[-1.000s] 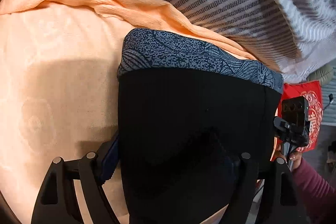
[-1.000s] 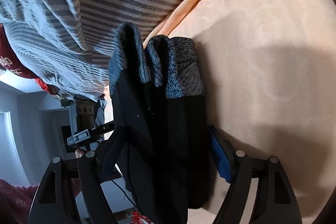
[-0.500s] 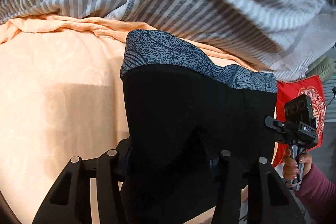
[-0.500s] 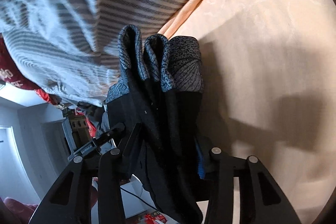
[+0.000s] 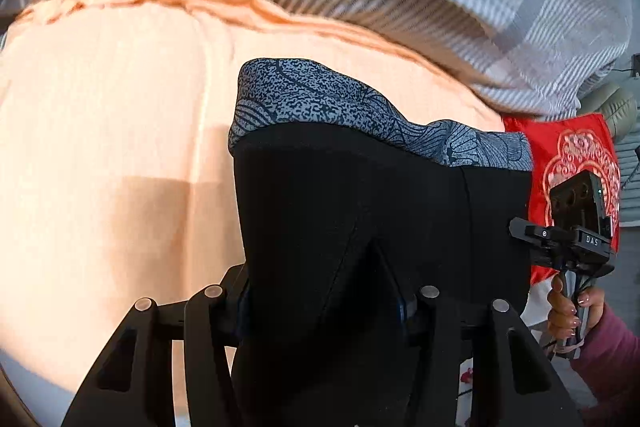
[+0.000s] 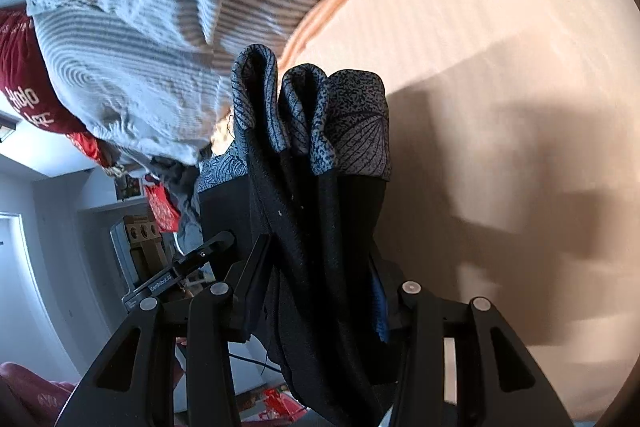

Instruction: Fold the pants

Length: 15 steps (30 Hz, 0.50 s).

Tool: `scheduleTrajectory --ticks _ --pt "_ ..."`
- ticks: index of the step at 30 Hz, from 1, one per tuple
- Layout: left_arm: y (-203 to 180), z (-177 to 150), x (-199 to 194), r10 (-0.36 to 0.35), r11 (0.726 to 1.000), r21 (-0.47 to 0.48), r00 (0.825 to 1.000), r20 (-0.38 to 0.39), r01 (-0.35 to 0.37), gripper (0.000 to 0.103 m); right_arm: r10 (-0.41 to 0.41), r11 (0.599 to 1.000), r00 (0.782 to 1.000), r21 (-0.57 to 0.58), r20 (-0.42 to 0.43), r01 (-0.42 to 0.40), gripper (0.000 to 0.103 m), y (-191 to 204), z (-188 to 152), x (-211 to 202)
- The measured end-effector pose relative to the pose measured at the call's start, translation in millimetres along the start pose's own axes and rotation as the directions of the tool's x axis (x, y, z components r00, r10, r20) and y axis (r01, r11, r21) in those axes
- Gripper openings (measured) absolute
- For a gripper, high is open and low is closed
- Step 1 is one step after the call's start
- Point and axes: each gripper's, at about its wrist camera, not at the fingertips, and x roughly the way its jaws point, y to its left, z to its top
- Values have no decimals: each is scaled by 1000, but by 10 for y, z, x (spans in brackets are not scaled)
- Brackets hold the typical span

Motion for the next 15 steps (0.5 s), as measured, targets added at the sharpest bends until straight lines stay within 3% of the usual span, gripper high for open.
scheduleTrajectory --ticks 8,11,15 --pt "-30 -280 349 47 999 11 999 -22 -47 53 -30 999 999 24 13 29 47 -286 -327 26" --pt "-30 -342 382 55 998 35 998 14 -55 53 -41 999 999 12 33 41 47 -366 -389 64" --pt "-41 -375 382 97 994 38 995 25 -98 63 -75 997 994 33 74 73 52 -424 -440 45"
